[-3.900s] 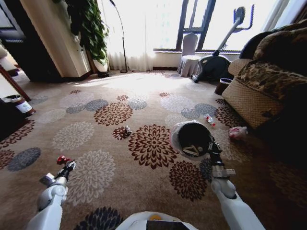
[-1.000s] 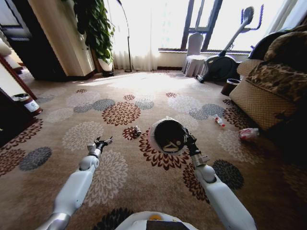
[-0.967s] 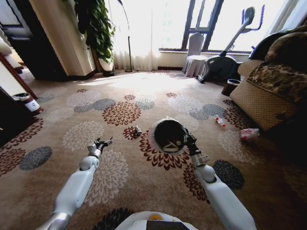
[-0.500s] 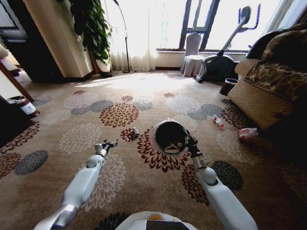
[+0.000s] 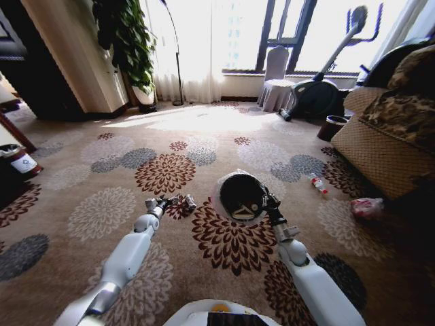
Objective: Pick up the trash from the ground and place it into the trash bin.
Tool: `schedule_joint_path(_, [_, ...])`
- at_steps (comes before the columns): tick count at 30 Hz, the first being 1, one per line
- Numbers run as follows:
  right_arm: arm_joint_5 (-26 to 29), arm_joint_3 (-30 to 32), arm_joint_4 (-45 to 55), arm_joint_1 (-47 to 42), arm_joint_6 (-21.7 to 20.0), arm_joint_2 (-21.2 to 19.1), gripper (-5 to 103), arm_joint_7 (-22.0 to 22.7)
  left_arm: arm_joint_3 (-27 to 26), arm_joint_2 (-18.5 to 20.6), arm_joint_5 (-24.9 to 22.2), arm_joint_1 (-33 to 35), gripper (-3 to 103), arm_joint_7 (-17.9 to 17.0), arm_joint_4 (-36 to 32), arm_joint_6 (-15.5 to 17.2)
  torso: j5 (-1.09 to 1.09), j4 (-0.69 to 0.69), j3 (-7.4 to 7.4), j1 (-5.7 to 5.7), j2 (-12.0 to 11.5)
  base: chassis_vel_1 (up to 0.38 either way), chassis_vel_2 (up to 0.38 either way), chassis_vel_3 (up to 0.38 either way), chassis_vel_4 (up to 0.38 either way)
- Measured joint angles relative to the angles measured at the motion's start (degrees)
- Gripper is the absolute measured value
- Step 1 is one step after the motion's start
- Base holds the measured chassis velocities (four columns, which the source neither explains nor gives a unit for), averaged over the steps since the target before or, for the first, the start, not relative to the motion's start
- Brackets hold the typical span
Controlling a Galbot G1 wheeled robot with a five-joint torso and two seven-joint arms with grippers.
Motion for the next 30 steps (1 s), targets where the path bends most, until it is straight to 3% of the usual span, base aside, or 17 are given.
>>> schedule_joint_path(7, [0.08,0.36,-0.22,-0.04,0.31,-0.2,0,0.02,0.95,-2.66,-2.94,1.65,100,-5.13,-1.8,5.24,0.04,0.0,-0.04,-0.05,0.01,-0.099,0.023,0.092,0.007])
schedule_joint_path(11, [0.41,0.28,-0.24,0.19,0.32,-0.41,0,0.01,1.59,-4.06,0.36,1.44,100,-6.29,0.91,4.78,0.05,0.02,-0.05,-0.07,0.01,0.048,-0.054,-0.043,0.051])
schedule_joint_path(19, [1.46,1.94,1.29,-1.31,0.3,-2.22,0,-0.02,2.21,-5.84,0.89,-3.14,100,-5.1,9.62,3.46,0.04,0.03,-0.02,-0.04,0.0,0.0,0.0,0.0,0.0])
schedule_joint_path(25, [2.78,5.02,2.73,-2.78,-0.17,-3.68,0,0.0,2.94,-8.58,0.16,-11.21,103,-2.82,21.69,3.85,0.04,0.0,-0.02,-0.04,0.01,0.0,0.0,0.0,0.0])
schedule_joint_path(27, [3.0,5.8,3.35,-3.47,-0.32,-3.93,0,0.0,2.68,-9.22,0.21,-12.26,99,-2.05,23.4,4.12,0.04,0.01,-0.02,-0.04,0.01,0.0,0.0,0.0,0.0])
schedule_joint_path(28, [3.04,6.52,3.58,-4.12,-0.35,-4.05,0,-0.02,2.57,-9.64,0.32,-12.58,89,-1.83,24.17,4.31,0.04,0.01,-0.02,-0.04,0.0,0.0,0.0,0.0,0.0])
schedule_joint_path(30, [3.05,7.1,3.59,-4.55,-0.35,-4.07,0,-0.02,2.53,-9.91,0.64,-12.67,89,-1.89,24.59,4.56,0.03,0.01,-0.02,-0.04,0.01,0.0,0.0,0.0,0.0])
